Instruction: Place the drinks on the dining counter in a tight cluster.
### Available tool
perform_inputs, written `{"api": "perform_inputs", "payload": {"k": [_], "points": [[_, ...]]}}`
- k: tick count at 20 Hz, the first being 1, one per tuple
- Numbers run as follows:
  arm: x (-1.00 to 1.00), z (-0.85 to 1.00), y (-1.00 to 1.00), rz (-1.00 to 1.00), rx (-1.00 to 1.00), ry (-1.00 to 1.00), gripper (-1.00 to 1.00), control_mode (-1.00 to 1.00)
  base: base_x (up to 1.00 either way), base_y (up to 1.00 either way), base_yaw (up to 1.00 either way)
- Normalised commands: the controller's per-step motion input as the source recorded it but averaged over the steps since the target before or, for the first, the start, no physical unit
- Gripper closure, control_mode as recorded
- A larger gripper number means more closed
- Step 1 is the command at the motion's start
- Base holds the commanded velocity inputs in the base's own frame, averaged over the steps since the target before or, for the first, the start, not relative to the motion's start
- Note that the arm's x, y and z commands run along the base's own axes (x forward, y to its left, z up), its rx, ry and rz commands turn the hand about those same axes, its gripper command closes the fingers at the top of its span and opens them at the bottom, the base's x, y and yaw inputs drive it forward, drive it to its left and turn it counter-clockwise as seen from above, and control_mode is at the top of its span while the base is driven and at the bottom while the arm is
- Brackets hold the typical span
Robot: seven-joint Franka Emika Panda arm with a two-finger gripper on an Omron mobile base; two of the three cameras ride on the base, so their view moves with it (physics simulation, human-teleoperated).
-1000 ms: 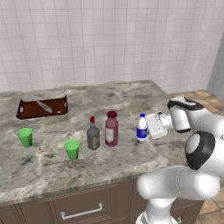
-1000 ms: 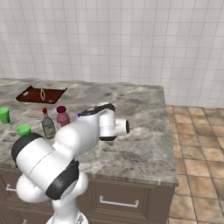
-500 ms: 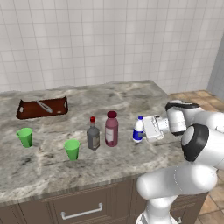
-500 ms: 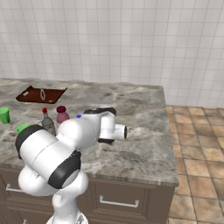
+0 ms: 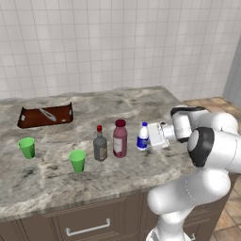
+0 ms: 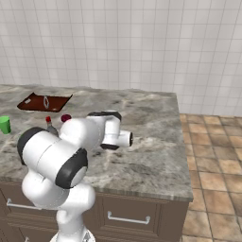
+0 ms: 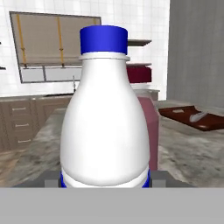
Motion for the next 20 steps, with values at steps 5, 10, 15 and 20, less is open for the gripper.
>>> {"api": "perform_inputs", "payload": {"k": [5,10,15,20], "points": [[0.11,0.00,0.11,0.00,0.00,0.00,1.00,-1.00,0.00,0.00,0.00],[0.00,-0.04,0.13,0.00,0.00,0.00,1.00,-1.00,0.00,0.00,0.00],[0.00,-0.34,0.22,0.00,0.00,0.00,1.00,-1.00,0.00,0.00,0.00],[0.05,-0.51,0.08,0.00,0.00,0.00,1.00,-1.00,0.00,0.00,0.00]]}}
